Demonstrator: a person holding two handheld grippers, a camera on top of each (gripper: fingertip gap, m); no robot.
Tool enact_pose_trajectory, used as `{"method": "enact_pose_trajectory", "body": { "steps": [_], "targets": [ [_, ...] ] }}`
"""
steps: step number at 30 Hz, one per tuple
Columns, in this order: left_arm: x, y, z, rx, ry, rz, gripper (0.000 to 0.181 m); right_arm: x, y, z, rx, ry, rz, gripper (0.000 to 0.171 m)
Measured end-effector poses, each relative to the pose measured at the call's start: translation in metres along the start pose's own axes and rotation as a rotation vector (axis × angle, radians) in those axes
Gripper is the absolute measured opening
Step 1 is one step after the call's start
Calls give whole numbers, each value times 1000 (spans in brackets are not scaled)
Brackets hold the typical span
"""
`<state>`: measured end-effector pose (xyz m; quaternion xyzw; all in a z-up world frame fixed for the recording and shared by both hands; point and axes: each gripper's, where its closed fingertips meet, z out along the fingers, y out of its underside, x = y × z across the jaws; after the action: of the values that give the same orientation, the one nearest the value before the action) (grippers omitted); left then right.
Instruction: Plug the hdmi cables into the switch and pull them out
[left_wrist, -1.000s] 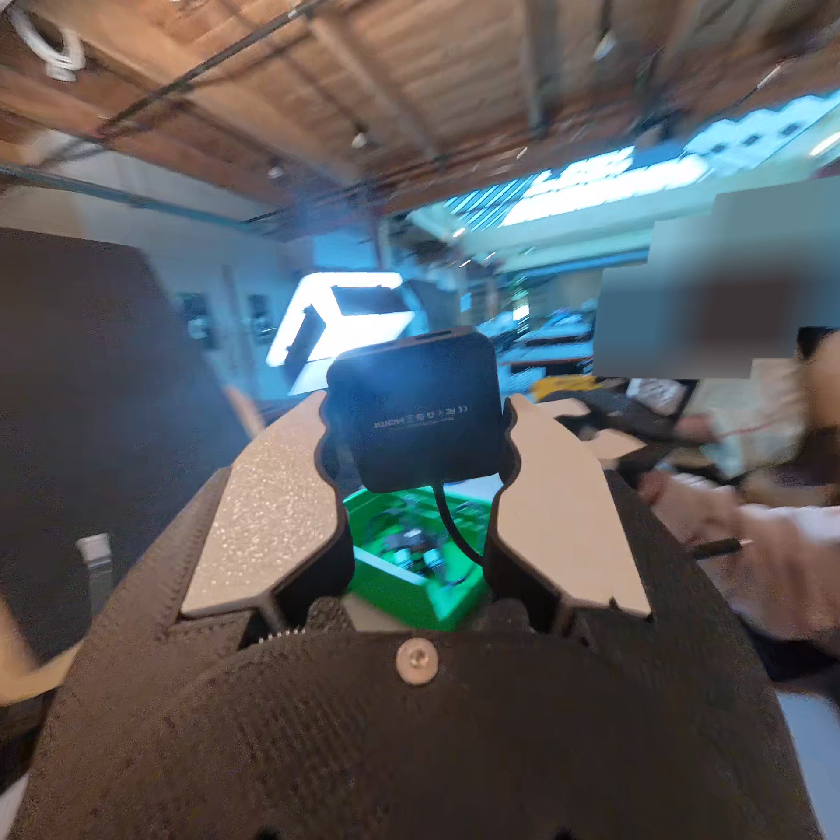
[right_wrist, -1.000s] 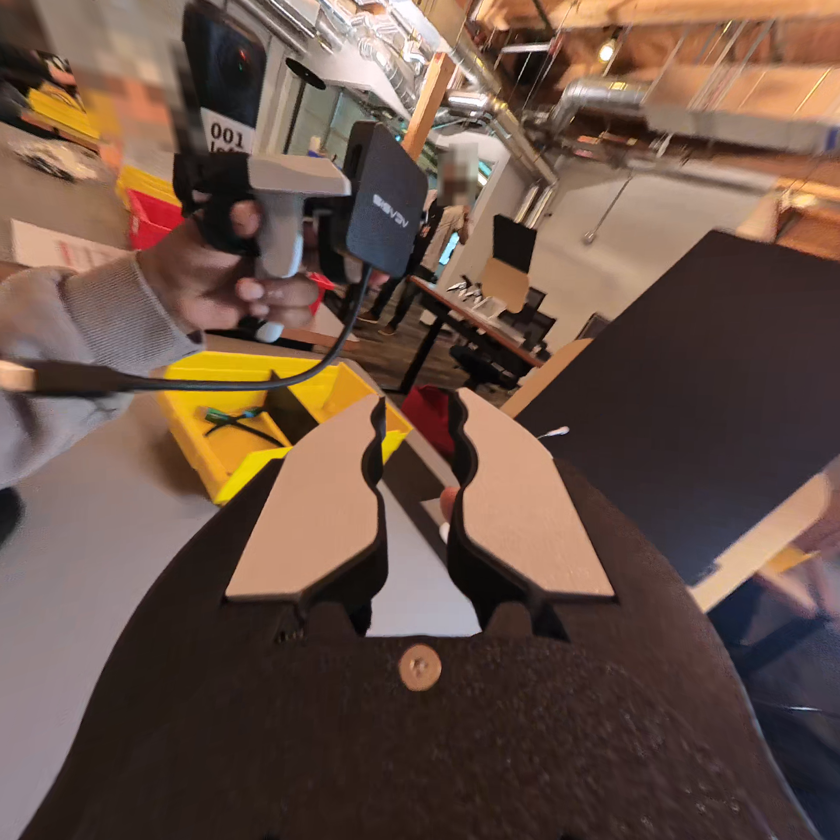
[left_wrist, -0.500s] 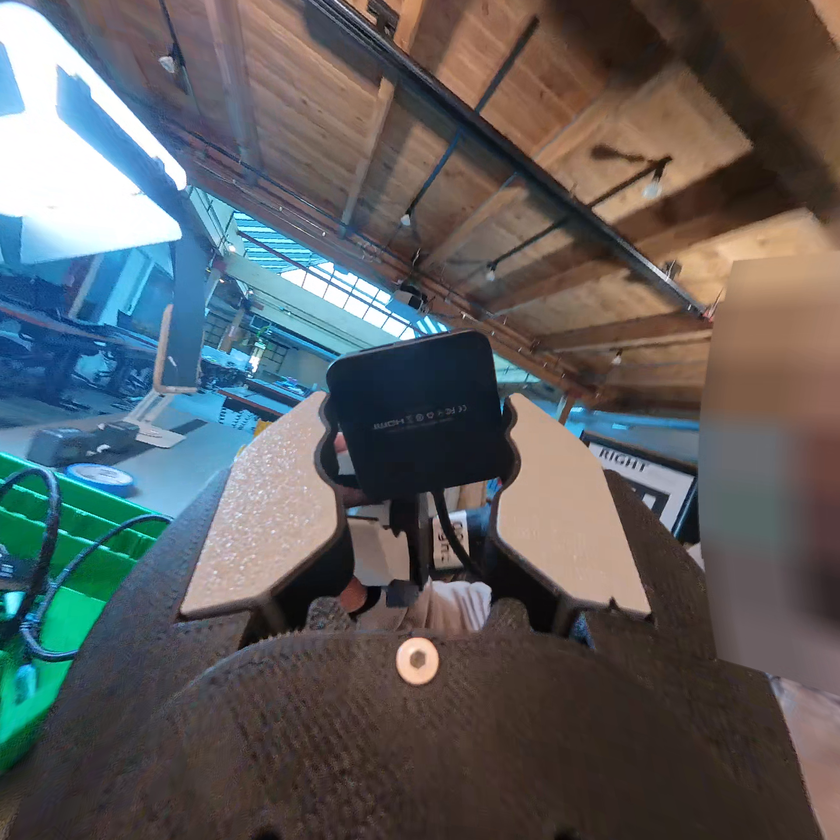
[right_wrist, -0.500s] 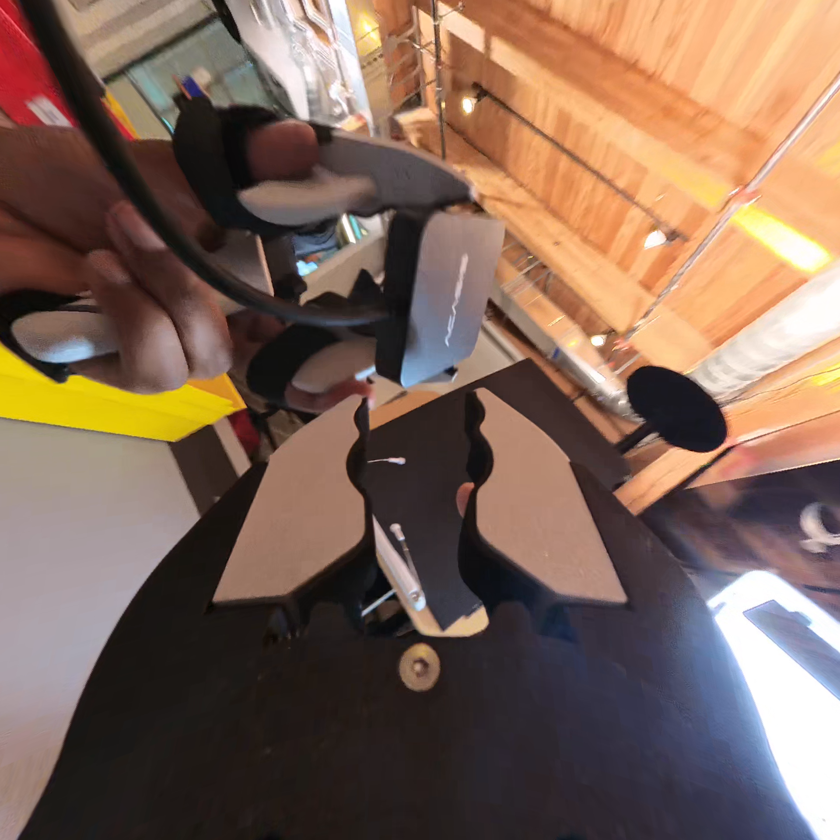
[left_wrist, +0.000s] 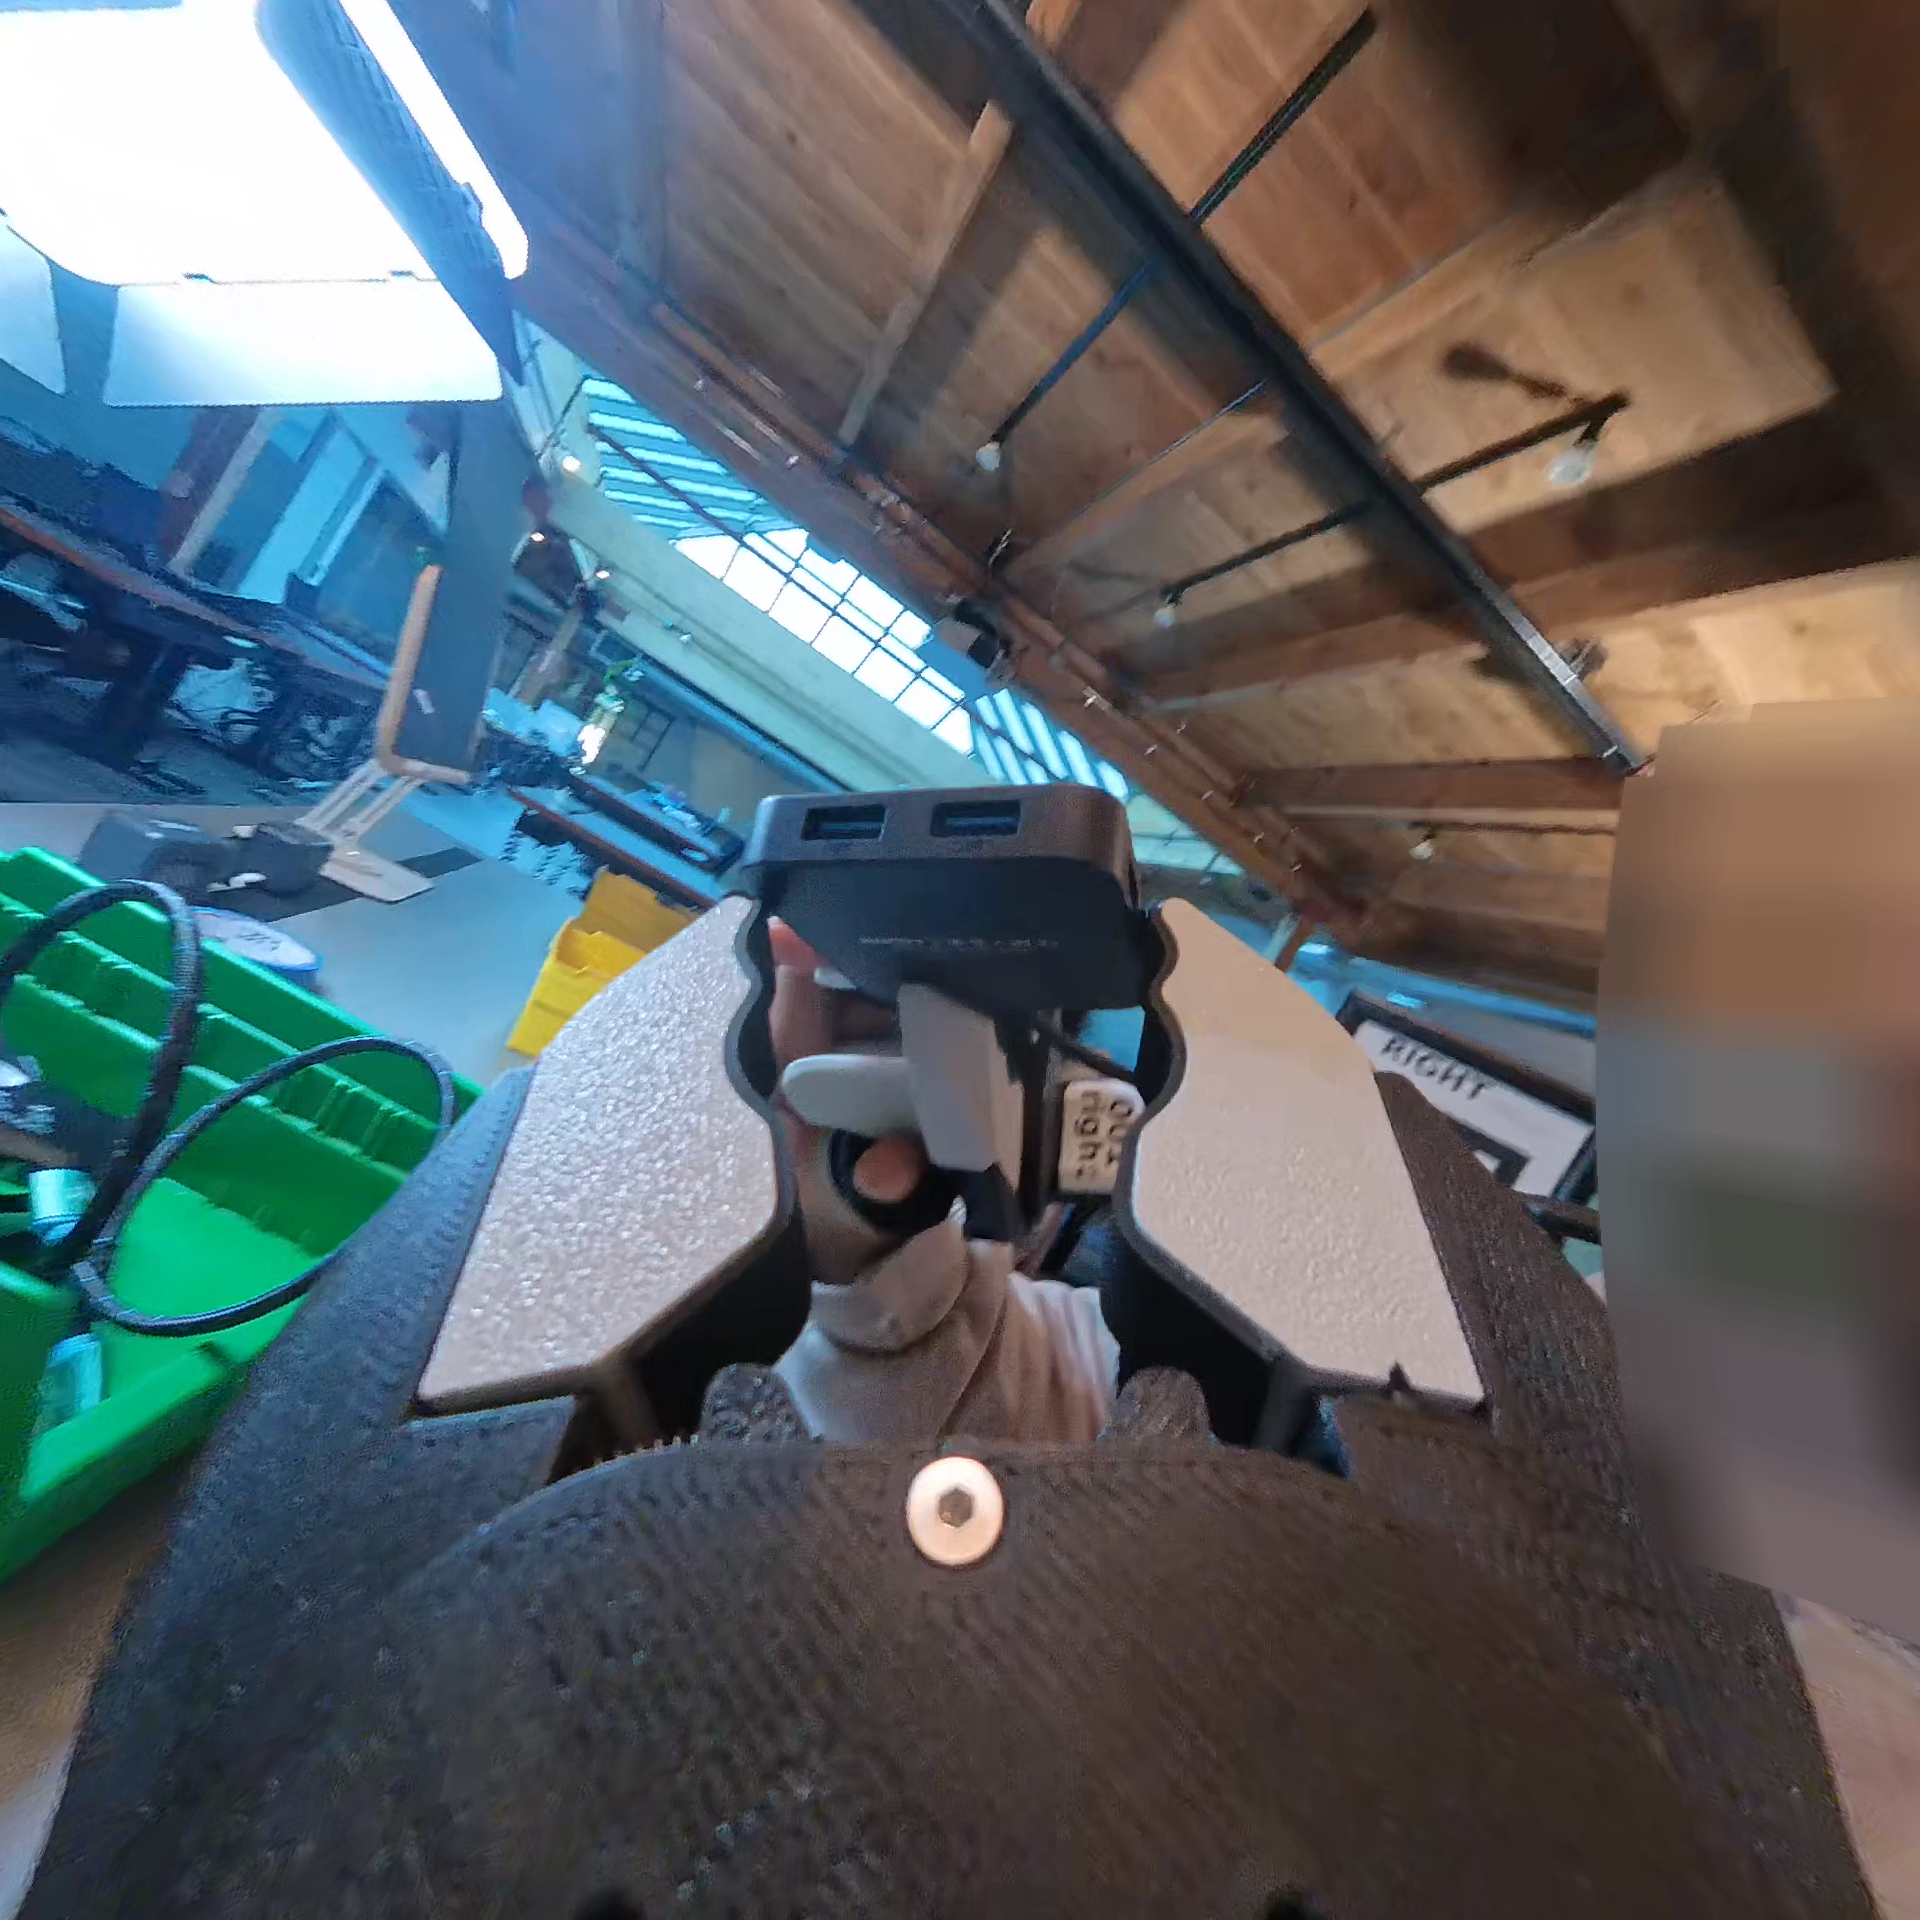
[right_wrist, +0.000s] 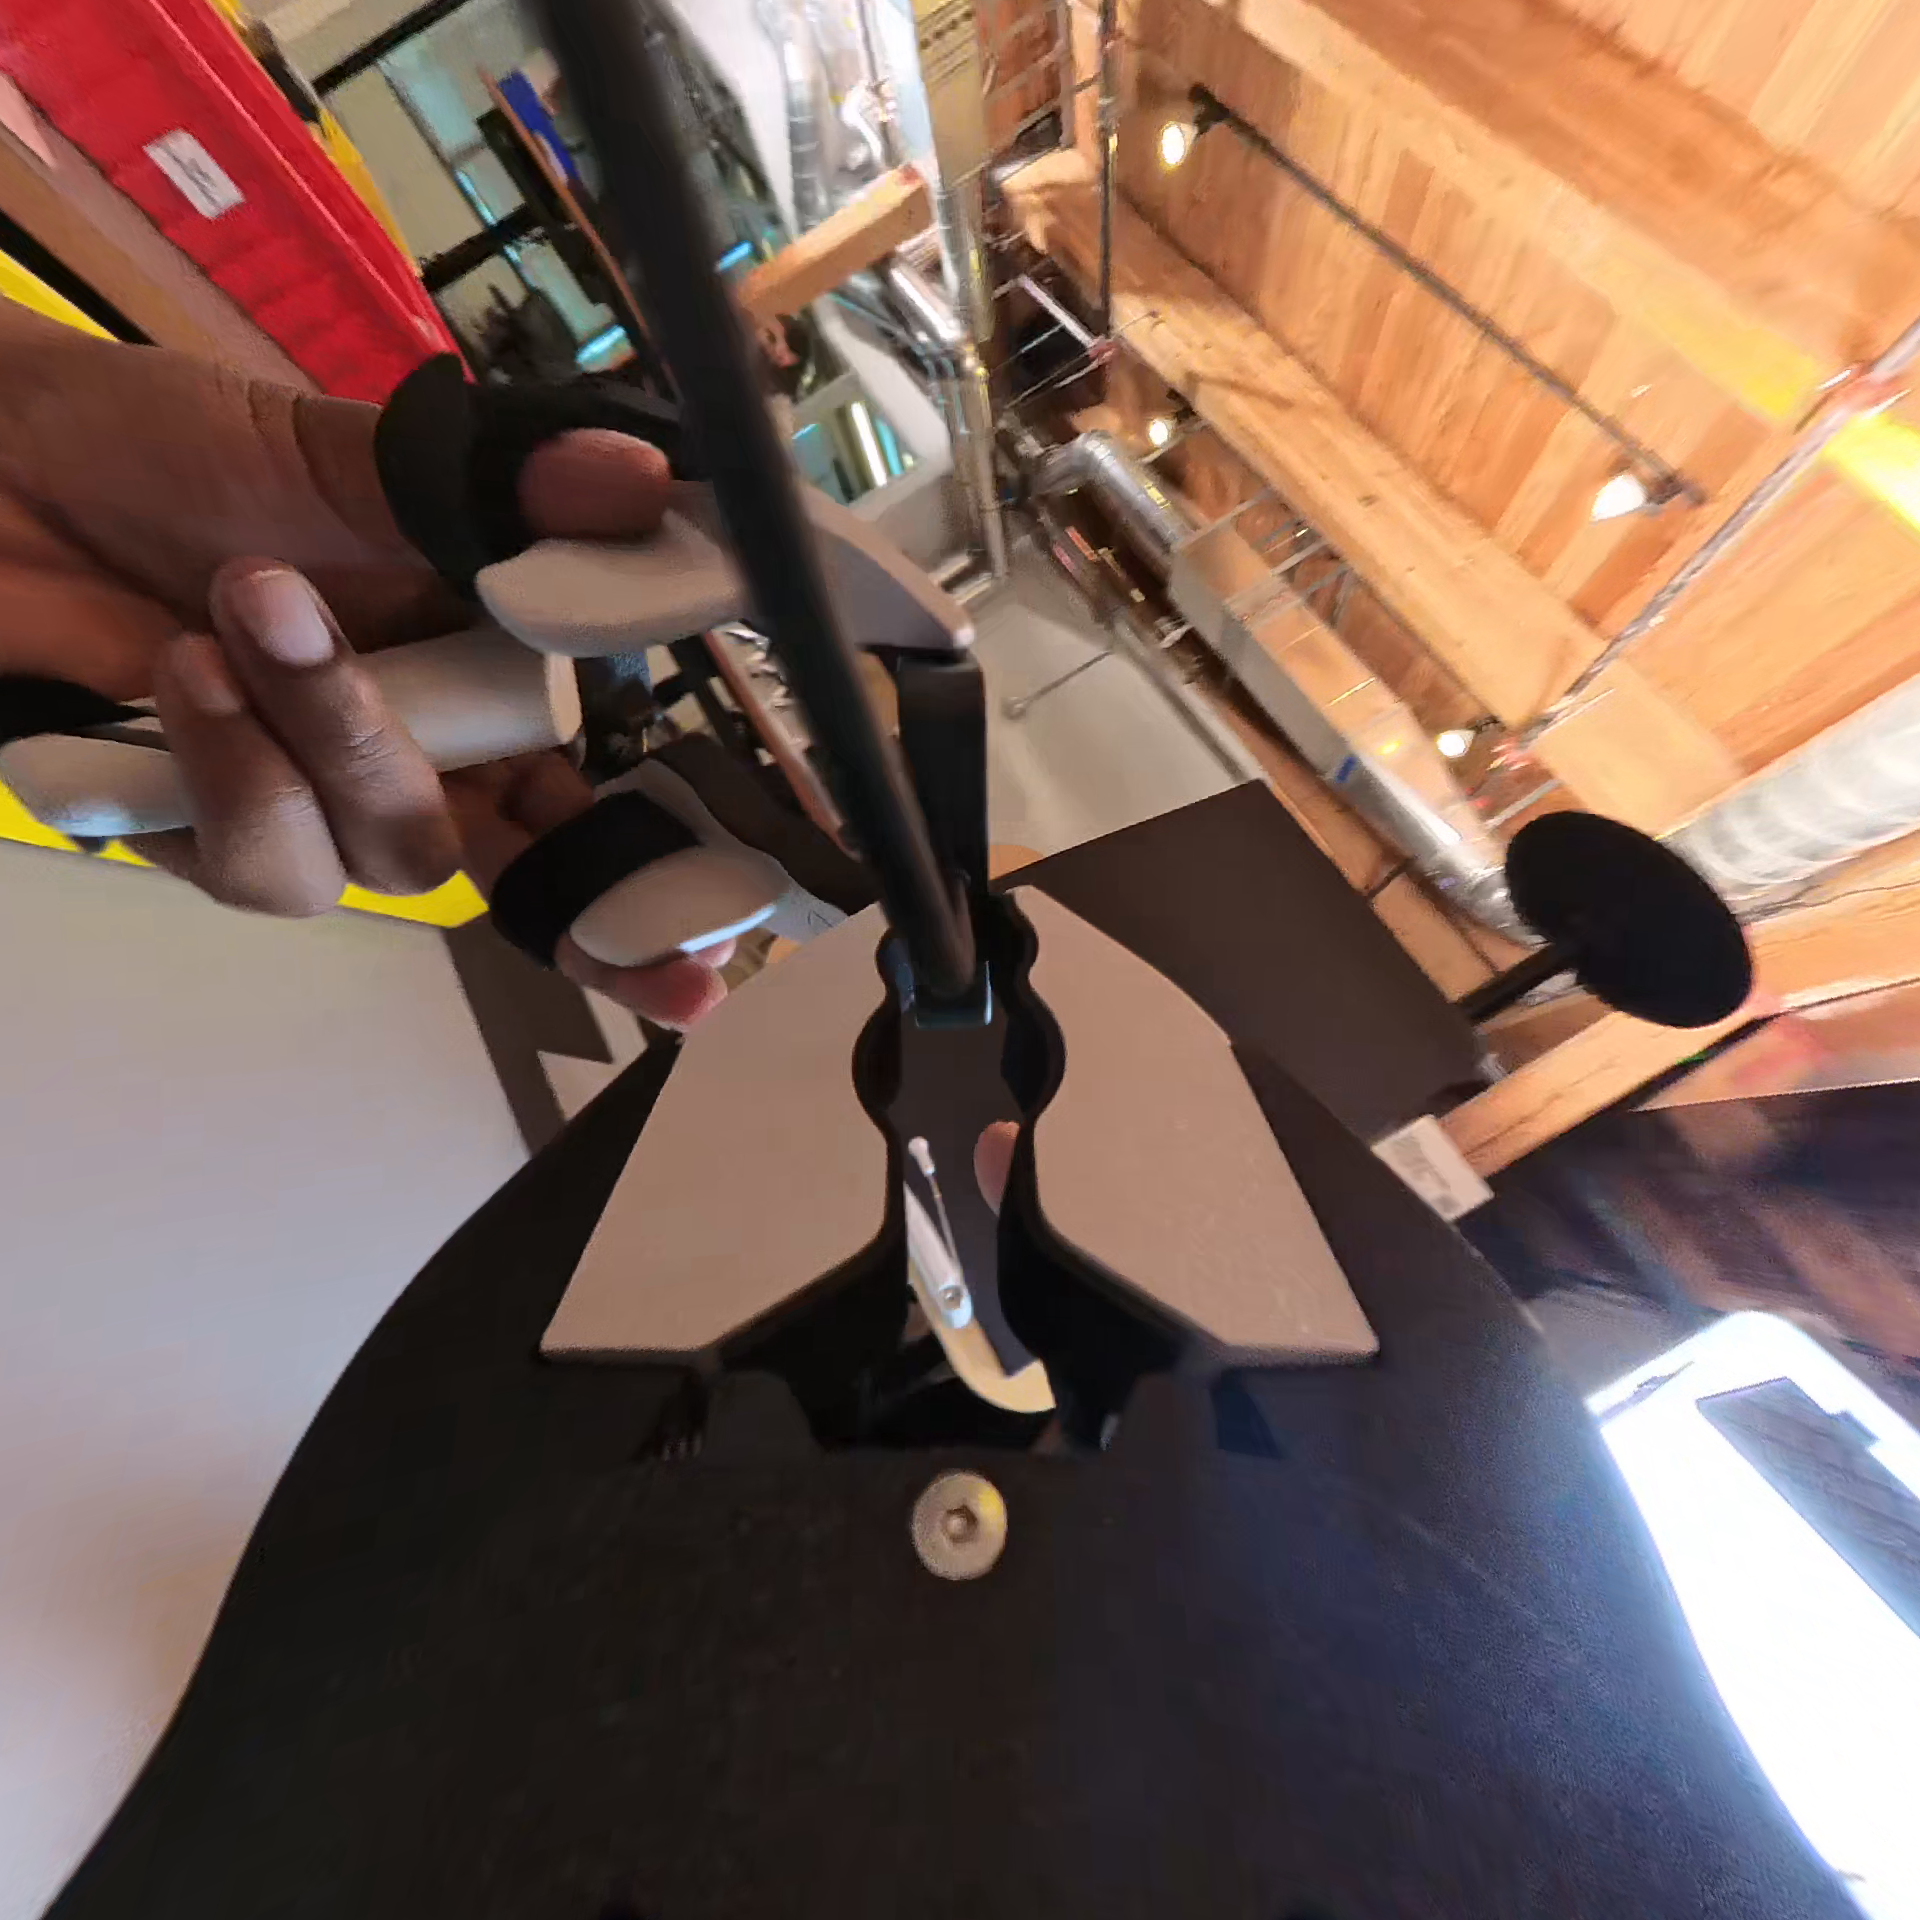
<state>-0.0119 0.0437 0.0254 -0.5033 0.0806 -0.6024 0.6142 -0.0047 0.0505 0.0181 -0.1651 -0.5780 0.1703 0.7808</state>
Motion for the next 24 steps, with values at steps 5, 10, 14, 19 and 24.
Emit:
{"method": "enact_pose_trajectory", "body": {
  "steps": [5, 10, 14, 19, 24],
  "targets": [
    [-21, 7, -16, -224, -242, 352, 66, -1, 8, -10, -89, -252, 201, 14],
    [-29, 9, -39, -496, -461, 797, 59, -20, 24, -35, -277, -560, 402, 14],
    [-34, 51, -36, -774, -446, 1015, 49, -43, 18, -38, -300, -693, 483, 14],
    [-28, 74, -27, -784, -298, 1008, 16, -41, -3, -37, -157, -731, 599, 14],
    [4, 53, -19, -518, -107, 865, 14, -17, -18, -31, 51, -637, 736, 19]
  ]
}}
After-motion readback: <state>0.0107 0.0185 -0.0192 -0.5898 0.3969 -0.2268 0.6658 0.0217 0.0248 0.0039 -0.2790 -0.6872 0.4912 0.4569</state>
